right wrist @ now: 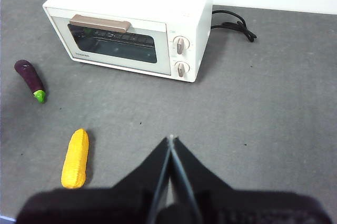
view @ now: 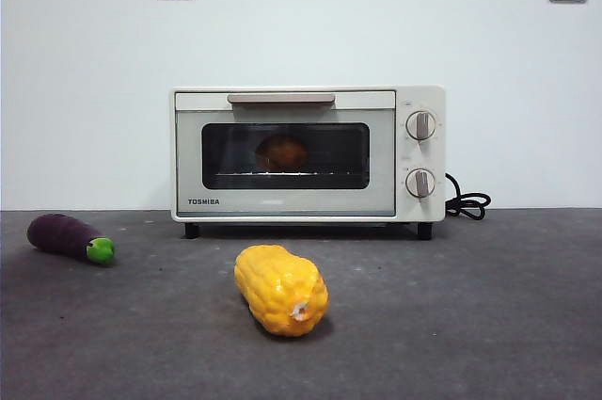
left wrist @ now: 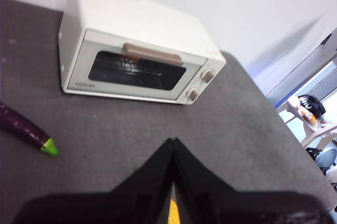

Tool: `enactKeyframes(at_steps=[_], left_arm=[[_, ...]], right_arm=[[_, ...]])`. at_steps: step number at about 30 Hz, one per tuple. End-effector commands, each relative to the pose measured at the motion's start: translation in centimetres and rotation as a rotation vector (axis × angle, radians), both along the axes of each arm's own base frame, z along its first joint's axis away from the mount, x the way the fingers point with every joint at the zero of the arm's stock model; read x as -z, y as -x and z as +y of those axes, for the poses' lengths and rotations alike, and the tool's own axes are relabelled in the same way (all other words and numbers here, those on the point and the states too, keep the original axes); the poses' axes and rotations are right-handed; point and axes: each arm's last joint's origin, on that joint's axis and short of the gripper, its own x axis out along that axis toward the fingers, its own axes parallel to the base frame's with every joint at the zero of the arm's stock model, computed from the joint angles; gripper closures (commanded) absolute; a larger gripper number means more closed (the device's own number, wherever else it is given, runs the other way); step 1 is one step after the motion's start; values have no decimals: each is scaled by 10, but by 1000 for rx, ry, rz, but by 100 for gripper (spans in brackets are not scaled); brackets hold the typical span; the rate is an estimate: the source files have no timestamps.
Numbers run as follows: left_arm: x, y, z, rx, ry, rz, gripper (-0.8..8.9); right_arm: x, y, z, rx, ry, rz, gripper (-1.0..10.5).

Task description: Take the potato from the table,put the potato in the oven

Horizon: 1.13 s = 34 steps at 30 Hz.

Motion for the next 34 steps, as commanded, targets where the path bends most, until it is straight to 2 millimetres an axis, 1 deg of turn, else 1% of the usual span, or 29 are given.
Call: enactKeyframes(at_steps=[1,7,11,12,14,17,20,22,24,27,30,31,34], left_arm=[[3,-12,-2,7,-17,32,818],[12,-43,-5,8,-30,137,818],[16,-52,-6,8,-35,168,818],[17,-53,-6,2,-49,152,818],[20,-53,-4,-24,-178,21,818],[36,-55,-4,-47,-252,-147,817],[66,-58,-3,-96,-275,-273,818],[91,-59,-1,-167,-283,-324,818],[117,-58,0,-199,-285,-345,818],[157,-52,1,-206,-298,-303,818],[192,-47,4,-275,-336,-239,818],[202,-45,5,-295,-347,-224,818],[224,-40,7,-314,-358,-200,818]], right_arm=[[3,0,0,-5,27,18,945],[3,0,1,-5,26,18,945],[3,0,0,-5,27,18,945],[3,0,0,-5,27,18,945],[3,-1,1,-5,27,18,945],[3,-1,1,-5,28,19,945],[3,-1,1,-5,28,19,945],[3,-1,1,-5,28,19,945],[3,-1,1,-5,28,19,945],[3,-1,1,-5,28,19,945],[3,-1,1,-5,28,19,945],[3,-1,1,-5,28,19,945],[3,-1,1,-5,28,19,945]])
